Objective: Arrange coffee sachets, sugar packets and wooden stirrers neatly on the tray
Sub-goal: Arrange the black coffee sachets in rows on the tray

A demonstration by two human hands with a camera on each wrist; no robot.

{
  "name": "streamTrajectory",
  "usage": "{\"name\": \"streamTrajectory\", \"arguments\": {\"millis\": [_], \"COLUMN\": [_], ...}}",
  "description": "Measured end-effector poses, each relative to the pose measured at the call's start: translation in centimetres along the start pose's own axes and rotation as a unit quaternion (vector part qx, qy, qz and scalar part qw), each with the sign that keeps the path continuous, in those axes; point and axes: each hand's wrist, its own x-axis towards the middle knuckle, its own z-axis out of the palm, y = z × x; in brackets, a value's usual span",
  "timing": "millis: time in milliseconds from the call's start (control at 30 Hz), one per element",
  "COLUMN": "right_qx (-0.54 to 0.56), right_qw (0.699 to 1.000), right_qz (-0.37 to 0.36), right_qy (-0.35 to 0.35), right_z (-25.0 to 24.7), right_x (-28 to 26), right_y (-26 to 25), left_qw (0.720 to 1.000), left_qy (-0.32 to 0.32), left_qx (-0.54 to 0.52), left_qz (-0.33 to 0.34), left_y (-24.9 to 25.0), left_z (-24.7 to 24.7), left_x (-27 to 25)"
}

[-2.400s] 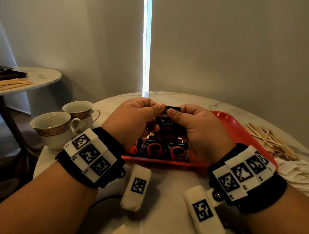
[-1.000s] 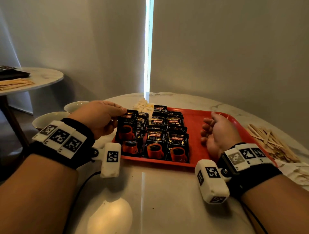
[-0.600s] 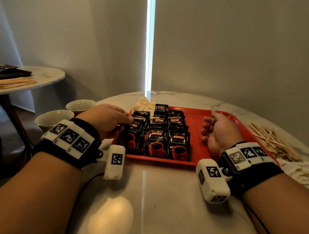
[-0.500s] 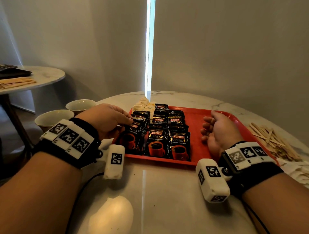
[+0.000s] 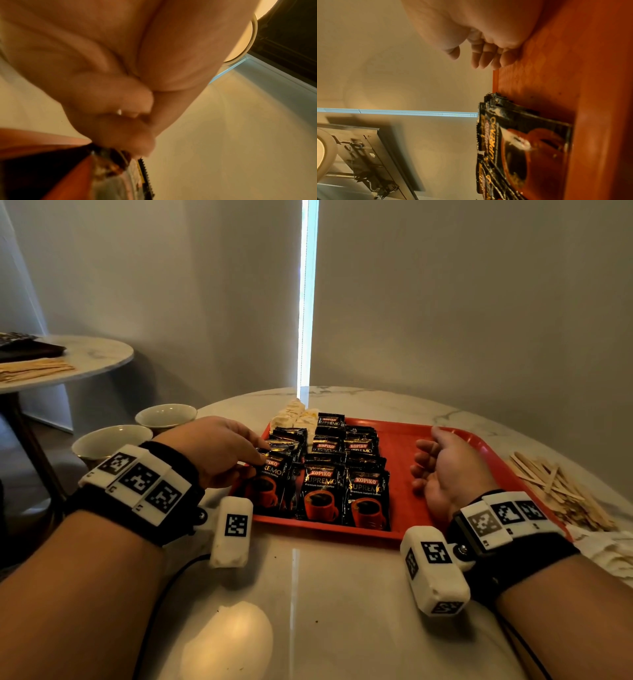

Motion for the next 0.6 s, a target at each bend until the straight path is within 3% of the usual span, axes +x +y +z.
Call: {"name": "streamTrajectory", "arguments": {"millis": [400, 600], "right_qx": [-0.017, -0.124], "right_qw": [1.0, 0.989], "right_qz": [0.006, -0.017], "right_qy": [-0.004, -0.085], "right_z": [-0.2, -0.2], "right_x": [-0.3, -1.7], "right_y": [-0.2, -2.0], "left_qw": [0.999, 0.991], "left_qy": [0.043, 0.123], "left_qx": [-0.005, -0.045], "left_qz": [-0.01, 0.037], "left_y": [-0.1, -0.9], "left_z": [-0.2, 0.0], "left_x": [0.2, 1.2]}}
